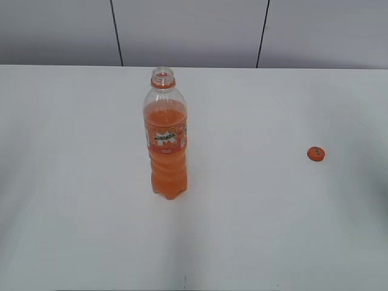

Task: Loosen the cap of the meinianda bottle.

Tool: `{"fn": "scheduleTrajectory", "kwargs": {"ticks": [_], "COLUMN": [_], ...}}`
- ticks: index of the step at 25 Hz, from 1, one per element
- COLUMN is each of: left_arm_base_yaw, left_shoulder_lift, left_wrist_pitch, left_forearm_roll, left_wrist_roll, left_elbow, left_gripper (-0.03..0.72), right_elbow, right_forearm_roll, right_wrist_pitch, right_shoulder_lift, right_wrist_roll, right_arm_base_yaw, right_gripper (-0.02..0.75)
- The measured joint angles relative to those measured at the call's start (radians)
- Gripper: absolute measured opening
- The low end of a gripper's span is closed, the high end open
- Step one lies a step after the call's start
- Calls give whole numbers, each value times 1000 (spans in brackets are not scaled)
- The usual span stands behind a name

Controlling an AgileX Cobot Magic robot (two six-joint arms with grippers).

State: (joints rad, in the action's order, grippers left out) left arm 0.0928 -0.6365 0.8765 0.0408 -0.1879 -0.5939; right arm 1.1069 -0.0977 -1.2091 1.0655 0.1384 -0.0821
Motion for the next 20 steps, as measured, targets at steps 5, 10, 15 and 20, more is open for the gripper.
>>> {"fn": "scheduleTrajectory", "kwargs": {"ticks": [5,10,15,20], "left_arm_base_yaw": [0,0,0,0], "left_shoulder_lift": [123,177,181,183], "left_wrist_pitch": [-1,13,167,199], "left_forearm_roll": [40,78,67,31], "left_wrist_roll": [9,16,53,167], "left_elbow": [55,55,38,44], "left_gripper": [447,447,442,429], "right_elbow": [-97,-188,-275,-378], "right_forearm_roll": [0,0,0,0], "right_wrist_pitch": [39,54,57,60], "right_shoulder_lift": [-48,-92,-152,-290], "right_wrist_roll": [0,0,0,0], "right_arm_base_yaw": [0,0,0,0], "right_gripper": [585,585,585,585]}}
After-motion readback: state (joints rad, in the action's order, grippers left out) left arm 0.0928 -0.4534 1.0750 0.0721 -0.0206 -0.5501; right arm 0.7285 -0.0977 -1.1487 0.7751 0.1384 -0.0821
